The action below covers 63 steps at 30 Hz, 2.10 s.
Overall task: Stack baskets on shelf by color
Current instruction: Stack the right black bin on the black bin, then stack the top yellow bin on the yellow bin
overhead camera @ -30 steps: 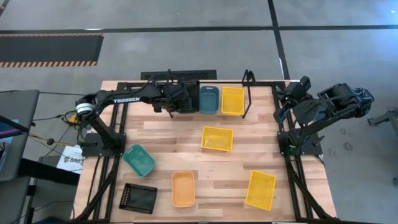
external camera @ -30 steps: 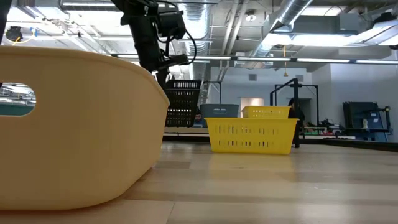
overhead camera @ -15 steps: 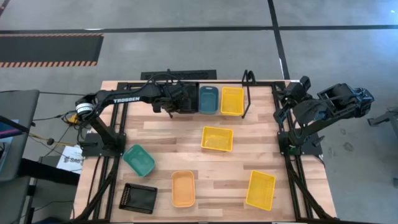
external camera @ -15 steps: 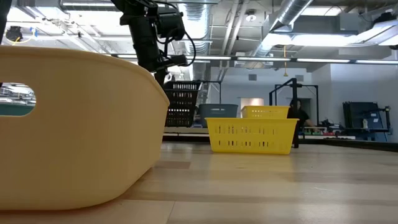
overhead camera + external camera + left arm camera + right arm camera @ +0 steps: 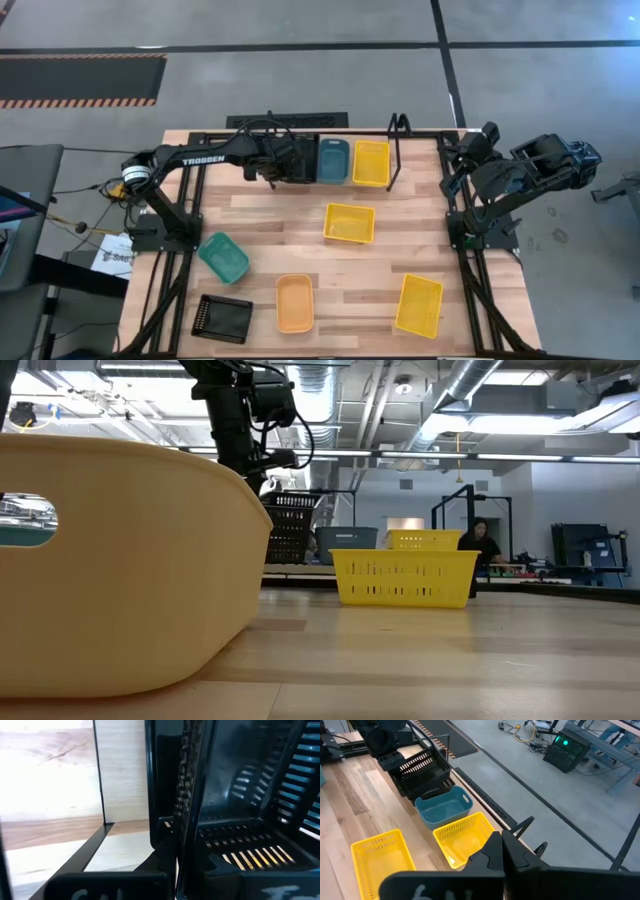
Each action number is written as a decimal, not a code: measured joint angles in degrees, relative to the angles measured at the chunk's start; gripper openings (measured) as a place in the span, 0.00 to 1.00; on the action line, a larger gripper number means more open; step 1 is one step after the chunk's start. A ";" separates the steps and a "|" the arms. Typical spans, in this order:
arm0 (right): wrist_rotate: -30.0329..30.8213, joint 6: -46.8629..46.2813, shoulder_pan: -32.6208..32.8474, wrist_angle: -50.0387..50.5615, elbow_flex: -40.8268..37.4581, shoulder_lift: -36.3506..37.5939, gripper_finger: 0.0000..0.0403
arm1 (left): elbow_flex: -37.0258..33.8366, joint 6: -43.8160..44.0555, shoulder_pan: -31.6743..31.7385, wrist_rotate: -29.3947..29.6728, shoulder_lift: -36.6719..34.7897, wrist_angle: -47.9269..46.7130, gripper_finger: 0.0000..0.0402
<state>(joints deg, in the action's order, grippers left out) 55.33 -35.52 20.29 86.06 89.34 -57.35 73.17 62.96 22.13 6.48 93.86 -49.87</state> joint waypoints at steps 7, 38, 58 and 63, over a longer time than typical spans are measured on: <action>-0.08 -0.01 0.00 -0.04 0.00 0.01 0.00 | 0.00 -3.32 0.00 -0.50 0.00 0.20 0.06; -16.59 6.26 -0.21 -4.37 0.02 -0.02 0.04 | 15.43 -27.56 -11.00 18.10 -20.73 9.61 0.27; -36.38 9.44 -11.69 -27.05 0.04 -16.90 0.10 | 15.32 -49.12 -21.86 21.20 -26.86 10.47 0.27; -43.82 4.53 -13.31 -22.55 0.03 -24.55 0.15 | 15.32 -51.26 -21.86 21.21 -28.59 8.38 0.27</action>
<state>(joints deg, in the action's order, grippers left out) 11.51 -30.99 6.99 63.52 89.37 -81.90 88.49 11.70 0.27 27.69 65.27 -41.49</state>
